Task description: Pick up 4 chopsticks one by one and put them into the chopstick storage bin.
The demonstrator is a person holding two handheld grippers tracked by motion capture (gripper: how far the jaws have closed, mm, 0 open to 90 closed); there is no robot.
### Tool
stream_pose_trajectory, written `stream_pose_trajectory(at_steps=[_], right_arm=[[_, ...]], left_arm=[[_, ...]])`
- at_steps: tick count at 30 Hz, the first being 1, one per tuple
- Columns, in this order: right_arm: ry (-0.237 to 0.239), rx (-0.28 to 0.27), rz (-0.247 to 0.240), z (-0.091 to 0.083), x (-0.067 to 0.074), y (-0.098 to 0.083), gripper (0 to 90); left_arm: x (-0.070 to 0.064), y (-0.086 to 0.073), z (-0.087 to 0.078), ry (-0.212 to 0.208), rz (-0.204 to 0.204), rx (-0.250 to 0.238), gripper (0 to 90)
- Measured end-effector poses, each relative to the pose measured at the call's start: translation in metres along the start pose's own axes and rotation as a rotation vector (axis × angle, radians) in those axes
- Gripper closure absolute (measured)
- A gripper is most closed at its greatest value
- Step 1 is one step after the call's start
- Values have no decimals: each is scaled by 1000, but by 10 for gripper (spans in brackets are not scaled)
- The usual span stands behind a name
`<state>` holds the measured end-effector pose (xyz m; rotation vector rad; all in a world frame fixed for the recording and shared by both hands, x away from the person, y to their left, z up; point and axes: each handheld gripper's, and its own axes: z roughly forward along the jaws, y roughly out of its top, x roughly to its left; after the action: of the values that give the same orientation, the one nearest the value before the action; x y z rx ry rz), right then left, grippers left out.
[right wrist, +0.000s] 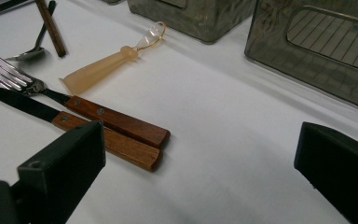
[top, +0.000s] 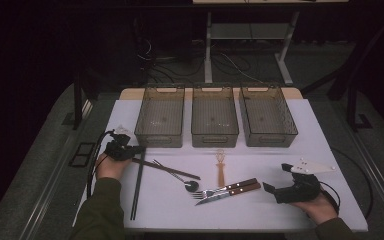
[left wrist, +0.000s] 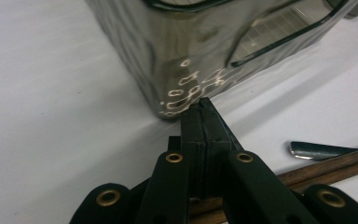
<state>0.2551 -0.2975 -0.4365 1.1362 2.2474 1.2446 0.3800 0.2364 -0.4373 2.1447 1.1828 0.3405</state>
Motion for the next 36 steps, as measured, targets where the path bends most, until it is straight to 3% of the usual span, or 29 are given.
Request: stream_pose_trajectory(at_steps=[18,26,36], right_arm=[[-1,0,0,-1,0,0,16],[-1,0,-1,-1,0,0,16],[-1,-3,-2,-1,0,0,16]], left_arm=[[-23,8,12,-88,53,0,900],[-39,15,18,-116,118,19,900],[-55,19,24,-151,155,23,900]])
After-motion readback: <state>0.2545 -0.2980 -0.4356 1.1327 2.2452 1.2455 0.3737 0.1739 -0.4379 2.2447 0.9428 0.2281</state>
